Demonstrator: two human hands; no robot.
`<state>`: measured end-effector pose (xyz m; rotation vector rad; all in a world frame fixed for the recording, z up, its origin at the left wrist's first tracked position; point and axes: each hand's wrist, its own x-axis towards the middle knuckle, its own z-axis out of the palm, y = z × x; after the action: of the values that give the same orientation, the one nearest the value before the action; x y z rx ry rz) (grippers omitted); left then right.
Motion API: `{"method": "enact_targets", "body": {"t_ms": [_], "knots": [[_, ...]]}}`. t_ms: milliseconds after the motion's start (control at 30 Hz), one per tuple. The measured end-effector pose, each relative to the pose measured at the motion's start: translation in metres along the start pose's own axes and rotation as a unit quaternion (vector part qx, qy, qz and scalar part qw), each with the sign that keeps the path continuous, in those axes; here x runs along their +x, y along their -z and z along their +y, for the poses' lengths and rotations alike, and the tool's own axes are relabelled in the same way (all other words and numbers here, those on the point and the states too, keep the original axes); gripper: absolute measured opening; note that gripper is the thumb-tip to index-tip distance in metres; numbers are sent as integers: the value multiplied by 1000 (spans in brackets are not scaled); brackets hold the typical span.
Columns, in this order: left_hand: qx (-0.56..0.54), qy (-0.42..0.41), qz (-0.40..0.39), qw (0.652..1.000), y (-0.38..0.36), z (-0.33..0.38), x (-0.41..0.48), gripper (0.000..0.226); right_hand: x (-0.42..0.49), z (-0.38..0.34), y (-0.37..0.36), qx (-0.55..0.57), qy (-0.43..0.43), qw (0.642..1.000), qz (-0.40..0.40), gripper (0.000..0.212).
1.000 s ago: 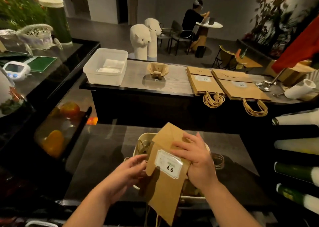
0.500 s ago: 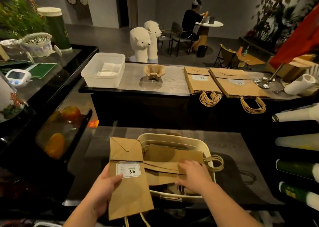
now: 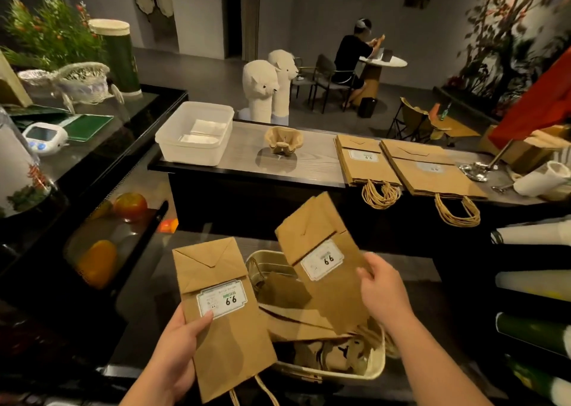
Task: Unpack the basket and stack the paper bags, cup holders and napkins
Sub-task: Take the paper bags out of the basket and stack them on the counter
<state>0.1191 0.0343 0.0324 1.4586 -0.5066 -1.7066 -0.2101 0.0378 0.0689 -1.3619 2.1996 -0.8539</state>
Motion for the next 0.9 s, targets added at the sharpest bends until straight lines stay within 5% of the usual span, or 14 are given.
{"method": "enact_targets", "body": {"t_ms": [100,400,700,800,900], "knots": [[-5,0,-20,1000,-11,3,-2,24,-1,-6,0,131,-20,991,-34,21],[-1,-2,-89,996,-40,5,-5,27,-8,-34,-21,293,-99,950,-50,26],[-79,22,-127,988,-56,14,0,35,-28,-55,-63,324,-173,926,-86,20],[-91,36,-150,984,-55,15,4,50,-34,-60,-74,292,-172,936,-96,15],[-69,9,-122,990,-55,16,6,34,-38,-63,-77,229,-138,956,-120,14]]}}
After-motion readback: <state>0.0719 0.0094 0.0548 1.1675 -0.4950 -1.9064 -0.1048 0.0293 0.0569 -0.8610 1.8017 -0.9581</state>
